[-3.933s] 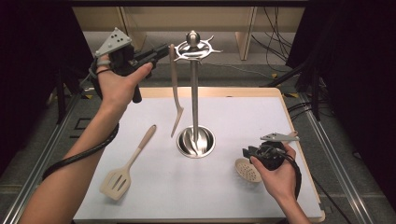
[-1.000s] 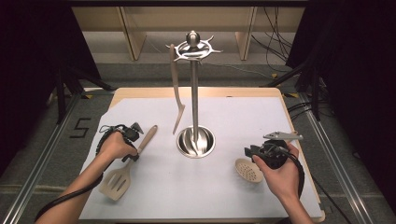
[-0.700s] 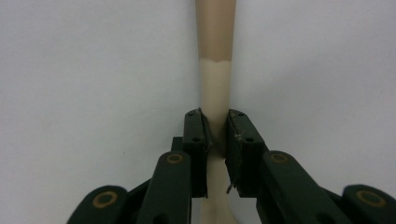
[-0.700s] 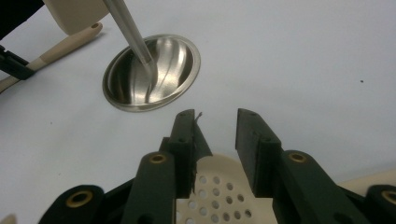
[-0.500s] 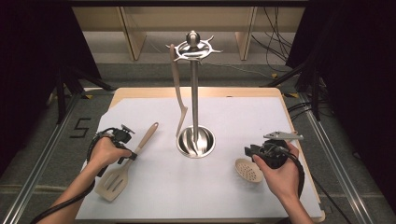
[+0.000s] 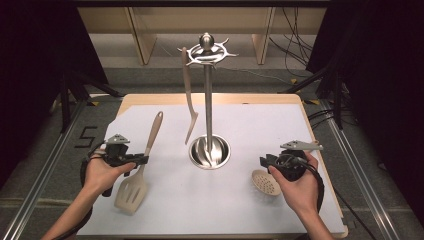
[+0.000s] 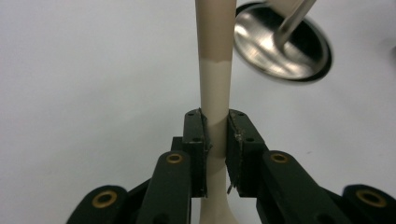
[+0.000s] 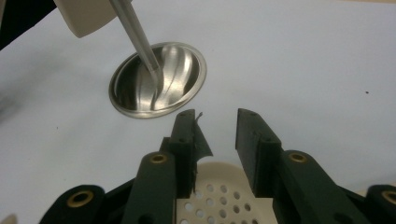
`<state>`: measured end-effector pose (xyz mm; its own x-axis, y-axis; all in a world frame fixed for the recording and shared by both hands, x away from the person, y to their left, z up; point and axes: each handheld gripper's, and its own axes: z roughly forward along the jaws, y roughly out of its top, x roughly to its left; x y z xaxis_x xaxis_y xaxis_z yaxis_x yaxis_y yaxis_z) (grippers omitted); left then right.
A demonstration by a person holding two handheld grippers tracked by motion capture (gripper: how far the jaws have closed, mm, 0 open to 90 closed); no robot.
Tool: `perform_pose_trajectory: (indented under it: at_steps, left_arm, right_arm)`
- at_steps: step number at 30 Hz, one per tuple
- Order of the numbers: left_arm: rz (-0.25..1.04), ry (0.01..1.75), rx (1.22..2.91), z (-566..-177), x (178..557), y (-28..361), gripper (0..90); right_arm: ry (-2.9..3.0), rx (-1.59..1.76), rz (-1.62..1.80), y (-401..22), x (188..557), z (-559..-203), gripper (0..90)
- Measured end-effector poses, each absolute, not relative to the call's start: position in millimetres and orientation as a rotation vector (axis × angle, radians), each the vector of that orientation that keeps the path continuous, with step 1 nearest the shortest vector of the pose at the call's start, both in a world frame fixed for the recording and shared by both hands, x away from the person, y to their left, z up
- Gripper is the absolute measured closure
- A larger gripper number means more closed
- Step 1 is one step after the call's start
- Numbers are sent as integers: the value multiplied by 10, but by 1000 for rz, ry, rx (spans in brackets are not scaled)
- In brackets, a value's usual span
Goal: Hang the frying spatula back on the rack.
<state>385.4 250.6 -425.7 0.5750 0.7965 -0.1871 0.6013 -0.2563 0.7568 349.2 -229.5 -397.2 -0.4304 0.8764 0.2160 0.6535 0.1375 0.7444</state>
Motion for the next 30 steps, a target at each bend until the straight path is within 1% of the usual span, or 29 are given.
perform_pose_trajectory:
  at_steps: [3,4,6,7,8,9,10,13,17,20,24,30]
  left_arm:
    - [326,1068,1934,-4208,3779,2476,782]
    - [350,1043,1891,-4185,3730,2448,782]
    - [355,1040,1884,-4164,3703,2437,781]
    - [377,1012,1862,-4144,3668,2422,781]
    - [377,1012,1862,-4144,3668,2422,781]
    - [370,948,1843,-4130,3646,2401,781]
    - [367,931,1839,-4125,3641,2395,781]
    - [370,906,1822,-4108,3625,2365,781]
    - [340,869,1777,-4048,3580,2276,781]
    - [350,852,1784,-4022,3568,2243,781]
    - [349,815,1763,-3957,3525,2144,781]
    - [362,772,1730,-3842,3503,2068,780]
  right_arm:
    - [2156,1421,1167,-2295,3505,-3978,692]
    - [2162,1417,1191,-2286,3507,-3983,692]
    - [2151,1480,1206,-2252,3483,-3973,691]
    - [2153,1458,1207,-2249,3485,-3965,691]
    - [2153,1458,1207,-2249,3485,-3965,691]
    - [2147,1457,1219,-2236,3483,-3958,691]
    - [2141,1444,1210,-2238,3483,-3950,691]
    - [2155,1447,1221,-2222,3482,-3935,690]
    - [2166,1397,1258,-2163,3483,-3887,684]
    - [2154,1377,1268,-2138,3490,-3865,683]
    - [2167,1344,1280,-2068,3487,-3795,682]
    - [2168,1318,1288,-1996,3481,-3781,680]
